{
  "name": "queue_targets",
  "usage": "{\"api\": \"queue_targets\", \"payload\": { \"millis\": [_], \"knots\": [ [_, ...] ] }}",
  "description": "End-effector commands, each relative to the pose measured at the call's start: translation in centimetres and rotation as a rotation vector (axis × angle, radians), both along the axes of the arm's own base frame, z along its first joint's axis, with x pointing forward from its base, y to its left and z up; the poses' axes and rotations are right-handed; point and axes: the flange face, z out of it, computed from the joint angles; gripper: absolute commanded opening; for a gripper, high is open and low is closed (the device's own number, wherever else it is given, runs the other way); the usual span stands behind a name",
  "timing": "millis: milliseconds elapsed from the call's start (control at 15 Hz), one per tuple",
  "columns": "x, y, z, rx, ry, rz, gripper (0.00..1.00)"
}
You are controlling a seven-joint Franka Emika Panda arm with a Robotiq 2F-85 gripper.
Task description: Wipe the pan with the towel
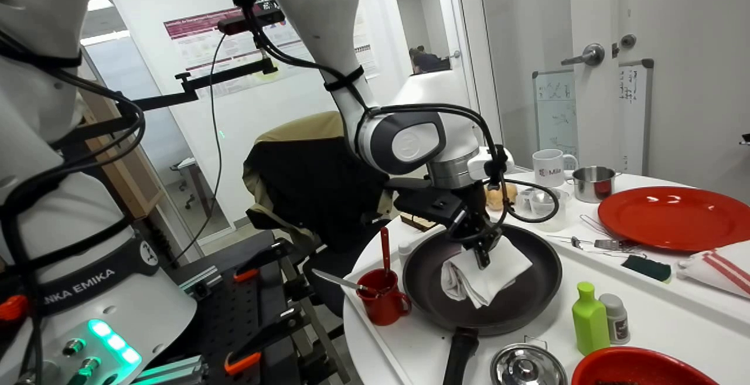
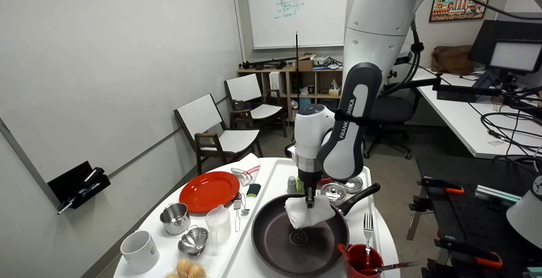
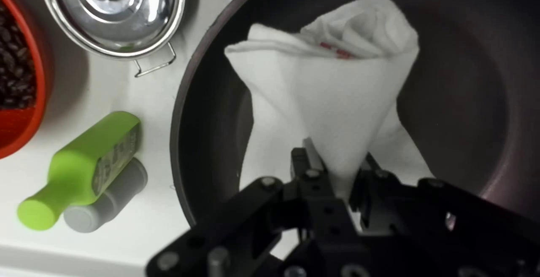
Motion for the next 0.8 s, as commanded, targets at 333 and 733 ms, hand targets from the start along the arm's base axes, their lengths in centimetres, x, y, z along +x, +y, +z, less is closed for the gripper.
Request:
{"api": "queue_targets", "payload": {
  "millis": [333,733],
  "knots": [
    [0.9,0.7,-5.0,0.038,-0.026,0.034,0.04],
    [0.3,-1.3,-10.2,-0.025,0.027,0.029,0.04]
  ]
}}
